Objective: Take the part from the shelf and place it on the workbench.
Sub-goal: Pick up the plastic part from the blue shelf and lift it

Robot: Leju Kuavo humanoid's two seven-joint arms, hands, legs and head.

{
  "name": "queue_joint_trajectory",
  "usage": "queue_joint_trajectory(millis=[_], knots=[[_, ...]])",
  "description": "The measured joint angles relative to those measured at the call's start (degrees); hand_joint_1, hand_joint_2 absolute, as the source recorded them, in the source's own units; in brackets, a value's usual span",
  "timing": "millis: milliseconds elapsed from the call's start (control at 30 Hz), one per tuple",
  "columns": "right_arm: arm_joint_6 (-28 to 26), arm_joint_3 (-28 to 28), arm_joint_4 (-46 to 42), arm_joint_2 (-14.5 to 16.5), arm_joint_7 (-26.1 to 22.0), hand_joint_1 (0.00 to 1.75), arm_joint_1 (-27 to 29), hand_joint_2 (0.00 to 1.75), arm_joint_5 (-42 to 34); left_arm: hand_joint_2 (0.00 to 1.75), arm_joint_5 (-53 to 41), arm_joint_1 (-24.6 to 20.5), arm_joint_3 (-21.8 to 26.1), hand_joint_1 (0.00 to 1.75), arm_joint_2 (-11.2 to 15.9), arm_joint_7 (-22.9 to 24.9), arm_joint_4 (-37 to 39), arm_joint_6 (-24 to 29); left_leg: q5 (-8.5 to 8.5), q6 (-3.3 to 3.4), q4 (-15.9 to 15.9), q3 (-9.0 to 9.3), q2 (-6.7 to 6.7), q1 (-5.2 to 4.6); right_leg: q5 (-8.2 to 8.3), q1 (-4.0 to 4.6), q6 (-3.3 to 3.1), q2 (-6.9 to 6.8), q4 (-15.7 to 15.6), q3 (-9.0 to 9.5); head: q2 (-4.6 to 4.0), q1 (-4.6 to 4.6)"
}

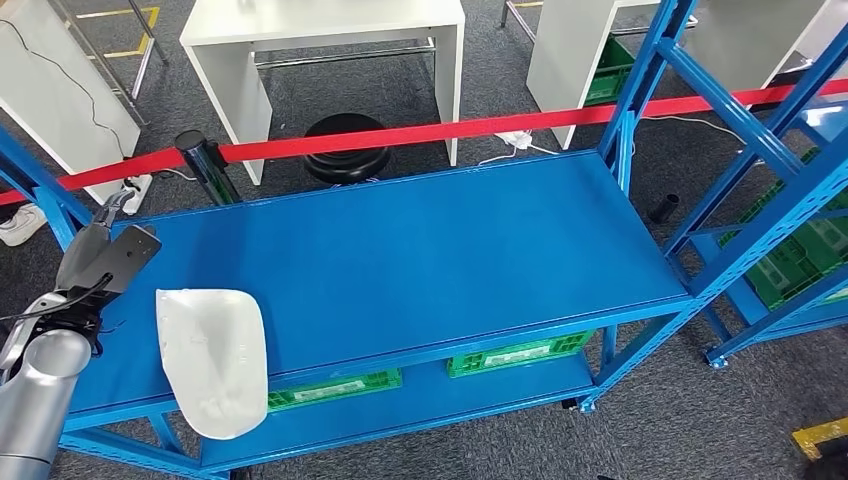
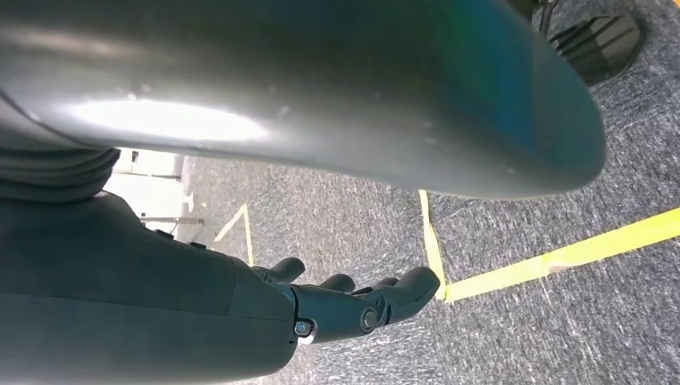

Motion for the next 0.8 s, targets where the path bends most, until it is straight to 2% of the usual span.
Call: queue_joint_trajectory(millis=[100, 300, 400, 600, 800], knots=[[-0.09, -0.10, 0.00, 0.04, 0.00, 0.00, -0.01, 0.00, -0.04, 1.75, -2.11, 1.66, -0.19, 0.00, 0.69, 1.39, -2.25, -0.47, -0.03, 0.00, -0.10, 0.00, 0.04, 0.00, 0.00, 0.00, 0.00, 0.05, -0.10, 0.02, 0.00, 0.01], [-0.40, -0.96, 0.00, 0.25, 0.01, 0.00, 0.44, 0.00, -0.07, 1.75, -11.80, 11.49, -0.28, 0.00, 2.80, 8.14, -15.88, -5.11, -0.20, 0.06, -0.27, -0.07, 0.19, 0.01, -0.09, 0.01, -0.02, 0.21, -0.35, -0.11, 0.01, 0.00], [-0.44, -1.17, 0.00, 0.41, 0.00, 0.00, 0.39, 0.00, -0.07, 1.75, -14.89, 14.23, -0.45, 0.00, 2.80, 9.83, -20.77, -7.11, -0.27, 0.04, -0.29, -0.08, 0.17, 0.02, -0.16, 0.02, -0.02, 0.18, -0.36, -0.09, 0.00, 0.00], [-0.48, -1.46, 0.00, 0.56, 0.00, 0.00, 0.27, 0.00, 0.01, 1.75, -17.25, 16.04, -1.33, 0.00, 2.22, 11.18, -26.75, -10.90, -0.28, 0.01, -0.29, 0.13, 0.18, 0.03, -0.16, 0.04, -0.03, 0.16, -0.35, 0.15, 0.00, 0.00], [-0.93, -2.13, 0.00, 0.59, 0.00, 0.00, 0.02, 0.00, 0.01, 1.75, -18.33, 16.32, -2.45, 0.00, 2.13, 12.38, -29.14, -15.32, -0.28, 0.01, -0.25, 0.42, 0.16, 0.02, -0.16, 0.02, -0.02, 0.15, -0.36, 0.48, 0.01, 0.00]])
